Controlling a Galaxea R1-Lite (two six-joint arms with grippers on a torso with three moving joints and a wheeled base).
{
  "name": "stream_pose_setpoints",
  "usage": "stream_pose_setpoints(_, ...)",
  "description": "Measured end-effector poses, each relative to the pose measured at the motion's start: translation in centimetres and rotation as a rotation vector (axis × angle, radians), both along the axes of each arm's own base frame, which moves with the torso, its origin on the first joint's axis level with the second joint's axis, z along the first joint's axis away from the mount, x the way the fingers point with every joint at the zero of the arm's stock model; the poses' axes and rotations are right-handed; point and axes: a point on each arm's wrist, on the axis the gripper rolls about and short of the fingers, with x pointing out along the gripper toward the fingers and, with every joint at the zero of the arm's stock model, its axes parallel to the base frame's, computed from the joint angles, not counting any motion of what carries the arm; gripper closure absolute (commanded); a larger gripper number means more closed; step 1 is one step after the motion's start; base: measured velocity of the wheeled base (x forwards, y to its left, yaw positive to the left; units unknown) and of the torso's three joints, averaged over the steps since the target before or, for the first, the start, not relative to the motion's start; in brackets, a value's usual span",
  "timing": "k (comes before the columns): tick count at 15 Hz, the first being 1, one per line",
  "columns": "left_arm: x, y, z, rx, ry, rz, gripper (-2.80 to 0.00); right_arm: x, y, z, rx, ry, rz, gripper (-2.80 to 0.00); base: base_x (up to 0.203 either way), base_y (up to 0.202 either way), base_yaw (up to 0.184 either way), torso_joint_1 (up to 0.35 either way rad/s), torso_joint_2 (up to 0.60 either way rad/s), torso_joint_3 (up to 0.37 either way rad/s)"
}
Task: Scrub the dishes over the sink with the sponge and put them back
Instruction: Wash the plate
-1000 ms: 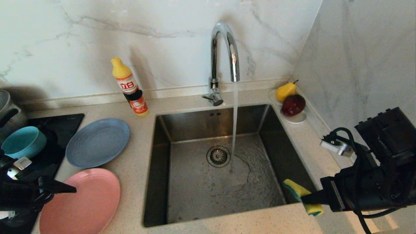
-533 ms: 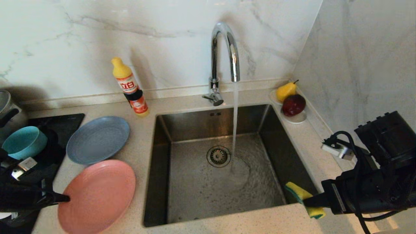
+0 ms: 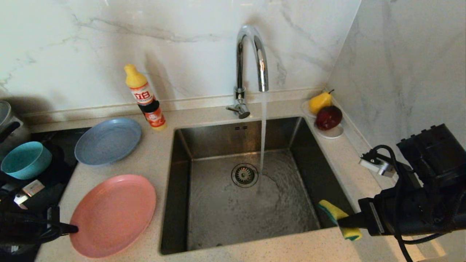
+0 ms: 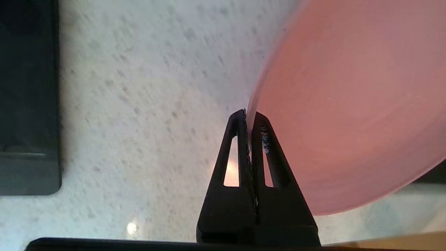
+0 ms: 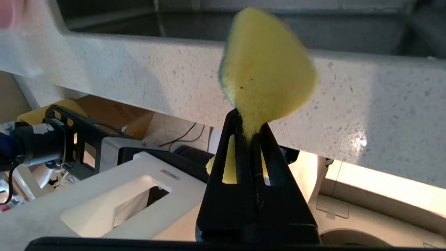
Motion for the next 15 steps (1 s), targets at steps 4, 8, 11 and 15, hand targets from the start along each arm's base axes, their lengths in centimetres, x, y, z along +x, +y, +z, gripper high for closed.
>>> stream_pose_setpoints(4,-1.7,-1.4,2.2,0.004,-0.064,-0.024,0.00,0.0,0.0,-0.3,-0.004,0.011,-0.001,0.00,0.000,0.000,0.000,0.000,0.00,0.000)
stream_pose_setpoints(8,-3.7,-4.1,5.5,-0.016,-0.154,-0.099,0.00,0.0,0.1,-0.5,-0.008,0.017,0.003,0.00,0.000,0.000,0.000,0.000,0.00,0.000)
stream_pose_setpoints(11,-3.4,-6.8,8.5,-0.055,-0.205,-0.163,0.00,-0.1,0.1,-0.2,-0.007,0.006,0.004,0.00,0.000,0.000,0.000,0.000,0.00,0.000)
stream_pose_setpoints(15,-1.8,-10.5,10.8,-0.125,-0.209,-0.234,0.00,-0.4,-0.1,0.1,-0.004,-0.010,0.004,0.00,0.000,0.000,0.000,0.000,0.00,0.000)
